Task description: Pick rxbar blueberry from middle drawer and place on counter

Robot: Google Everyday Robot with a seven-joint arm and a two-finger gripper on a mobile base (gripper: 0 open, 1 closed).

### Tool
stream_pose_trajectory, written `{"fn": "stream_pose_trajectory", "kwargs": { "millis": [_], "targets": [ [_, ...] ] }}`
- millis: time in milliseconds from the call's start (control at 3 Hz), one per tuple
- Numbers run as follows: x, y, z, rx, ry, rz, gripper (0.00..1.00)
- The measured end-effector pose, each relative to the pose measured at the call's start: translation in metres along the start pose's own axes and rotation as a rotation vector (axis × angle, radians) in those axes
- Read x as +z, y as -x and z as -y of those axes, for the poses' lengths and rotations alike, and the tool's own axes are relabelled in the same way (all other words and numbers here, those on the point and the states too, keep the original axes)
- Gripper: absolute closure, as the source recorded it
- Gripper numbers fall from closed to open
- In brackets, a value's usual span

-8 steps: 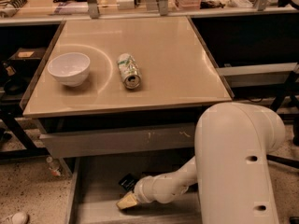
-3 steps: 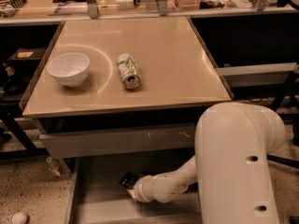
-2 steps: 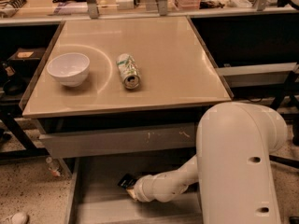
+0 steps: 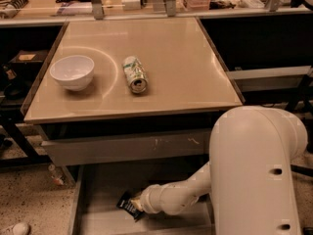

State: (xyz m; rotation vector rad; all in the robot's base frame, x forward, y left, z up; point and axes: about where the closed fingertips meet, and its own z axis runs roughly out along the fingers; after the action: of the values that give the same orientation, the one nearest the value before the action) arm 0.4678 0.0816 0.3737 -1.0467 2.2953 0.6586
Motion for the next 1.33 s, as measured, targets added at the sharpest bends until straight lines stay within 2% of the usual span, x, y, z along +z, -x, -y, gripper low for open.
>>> {"fn": "stream_pose_trajectory", "kwargs": {
  "millis": [1000,1333],
  "targets": [
    [-0.047,0.042,-0.011,-0.018,-0.042,0.1,1.0],
    [-0.076,0.054,-0.012,-0.021,-0.076,0.1,1.0]
  ]
}}
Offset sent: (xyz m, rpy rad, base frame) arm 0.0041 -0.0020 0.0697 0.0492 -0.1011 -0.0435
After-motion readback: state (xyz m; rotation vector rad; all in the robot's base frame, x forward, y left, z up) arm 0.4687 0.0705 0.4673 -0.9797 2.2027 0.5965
